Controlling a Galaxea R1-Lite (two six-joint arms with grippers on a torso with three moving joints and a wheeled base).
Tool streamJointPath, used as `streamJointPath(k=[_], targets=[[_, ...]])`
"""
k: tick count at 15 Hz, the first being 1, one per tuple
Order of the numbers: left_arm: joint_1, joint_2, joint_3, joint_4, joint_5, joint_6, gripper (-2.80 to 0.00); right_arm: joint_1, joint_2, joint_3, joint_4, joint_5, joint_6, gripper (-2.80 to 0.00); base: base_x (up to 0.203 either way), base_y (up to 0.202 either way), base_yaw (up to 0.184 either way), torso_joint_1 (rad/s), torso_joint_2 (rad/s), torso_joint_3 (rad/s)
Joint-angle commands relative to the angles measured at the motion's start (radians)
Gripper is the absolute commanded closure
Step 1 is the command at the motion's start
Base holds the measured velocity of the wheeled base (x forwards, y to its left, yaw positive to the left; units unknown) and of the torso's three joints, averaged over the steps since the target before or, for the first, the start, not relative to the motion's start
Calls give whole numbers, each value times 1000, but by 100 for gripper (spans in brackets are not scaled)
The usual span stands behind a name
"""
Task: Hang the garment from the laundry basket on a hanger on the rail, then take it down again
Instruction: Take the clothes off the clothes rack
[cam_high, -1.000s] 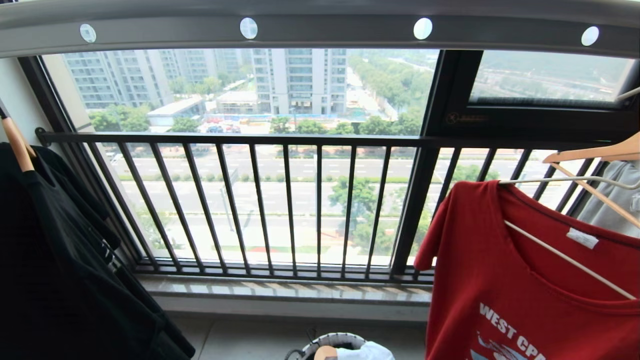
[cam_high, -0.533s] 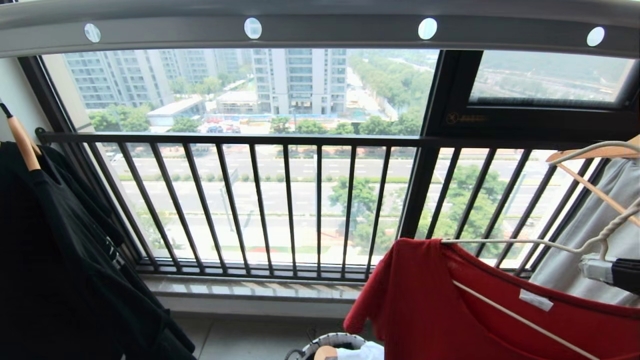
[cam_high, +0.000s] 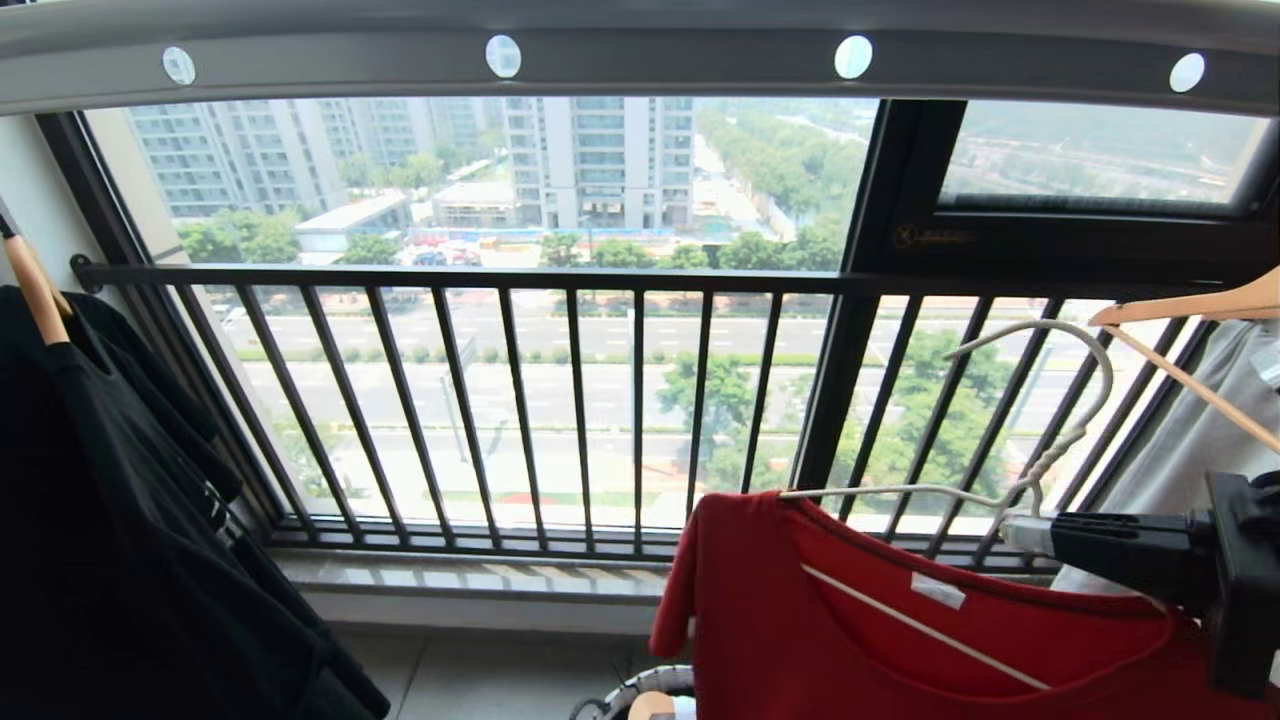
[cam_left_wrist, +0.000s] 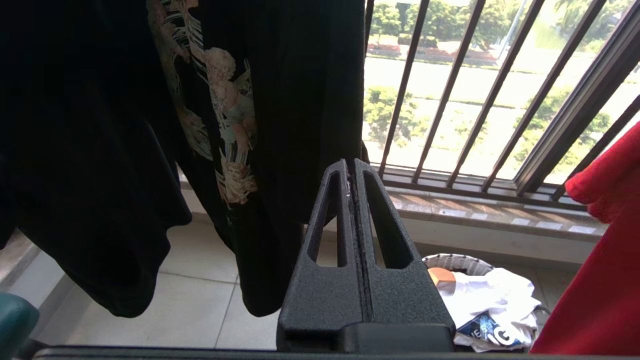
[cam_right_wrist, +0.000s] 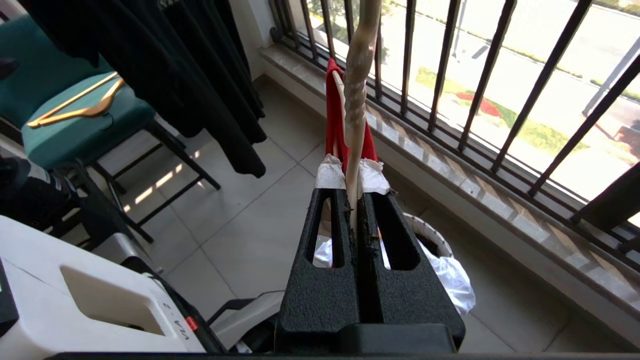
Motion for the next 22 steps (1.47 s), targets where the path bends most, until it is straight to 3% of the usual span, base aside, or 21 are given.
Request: streamJointPath(k=[1, 4, 8, 12, 22], targets=[[0, 1, -1, 0, 0, -1, 0, 1, 135, 30, -123, 35, -1, 0, 0, 0, 0, 0, 0, 0], [0, 1, 0, 0, 0, -1, 0, 1, 251, 35, -291, 117, -2, 0, 0, 0, 0, 0, 0, 0], [0, 1, -1, 0, 0, -1, 0, 23, 358, 19, -464, 158, -9, 0, 0, 0, 0, 0, 0, 0], [0, 1, 0, 0, 0, -1, 0, 62, 436, -27, -481, 157, -7, 0, 0, 0, 0, 0, 0, 0], [0, 1, 0, 0, 0, 0, 0, 68, 500, -8, -516, 157, 0, 0, 0, 0, 0, 0, 0, 0]])
